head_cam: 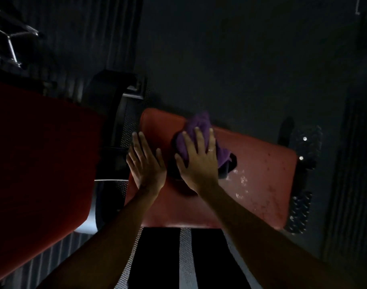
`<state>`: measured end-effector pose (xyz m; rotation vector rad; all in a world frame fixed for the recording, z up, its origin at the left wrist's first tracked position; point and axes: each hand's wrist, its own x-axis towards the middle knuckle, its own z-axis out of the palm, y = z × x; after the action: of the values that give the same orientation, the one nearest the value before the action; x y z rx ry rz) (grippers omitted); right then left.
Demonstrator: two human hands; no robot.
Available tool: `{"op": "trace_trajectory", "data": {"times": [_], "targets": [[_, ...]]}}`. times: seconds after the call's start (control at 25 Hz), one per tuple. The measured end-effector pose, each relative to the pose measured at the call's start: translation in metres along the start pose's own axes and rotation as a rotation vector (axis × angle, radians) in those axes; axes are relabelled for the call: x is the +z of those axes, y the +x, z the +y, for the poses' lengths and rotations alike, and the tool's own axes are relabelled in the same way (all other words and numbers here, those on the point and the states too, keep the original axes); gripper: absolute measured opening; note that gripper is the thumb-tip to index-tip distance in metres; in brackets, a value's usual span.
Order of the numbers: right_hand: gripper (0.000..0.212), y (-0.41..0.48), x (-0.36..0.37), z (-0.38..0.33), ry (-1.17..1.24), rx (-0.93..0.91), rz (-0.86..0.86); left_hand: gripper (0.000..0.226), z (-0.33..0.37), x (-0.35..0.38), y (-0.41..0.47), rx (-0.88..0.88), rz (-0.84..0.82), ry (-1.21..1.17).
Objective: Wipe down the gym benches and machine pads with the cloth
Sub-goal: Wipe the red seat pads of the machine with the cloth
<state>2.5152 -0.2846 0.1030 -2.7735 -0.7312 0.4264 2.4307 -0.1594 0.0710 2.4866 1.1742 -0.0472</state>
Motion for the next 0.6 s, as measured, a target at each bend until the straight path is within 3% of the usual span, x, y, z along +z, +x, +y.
{"op": "trace_trajectory", "data": {"times": [0.16,0.28,0.36,0.44,0.6], "targets": [[0.081,-0.077,-0.008,0.065,-0.120,-0.302,-0.112,0.057,-0.016,-0.005,-0.009,0.270,-0.016,-0.016],[0.081,-0.078,-0.033,0.096,-0.124,-0.081,-0.095,0.056,-0.020,-0.011,-0.017,0.343,-0.048,-0.006],[0.070,-0.059,-0.032,0.081,-0.036,0.150,-0.024,0.057,-0.028,-0.014,-0.032,0.395,-0.085,0.002],[0.068,-0.050,-0.014,0.042,0.079,0.223,0.016,0.057,-0.036,-0.014,-0.049,0.436,-0.118,0.007],[0.057,-0.113,0.022,0.016,0.046,-0.245,-0.003,0.057,-0.043,-0.010,-0.065,0.495,-0.136,0.031]]}}
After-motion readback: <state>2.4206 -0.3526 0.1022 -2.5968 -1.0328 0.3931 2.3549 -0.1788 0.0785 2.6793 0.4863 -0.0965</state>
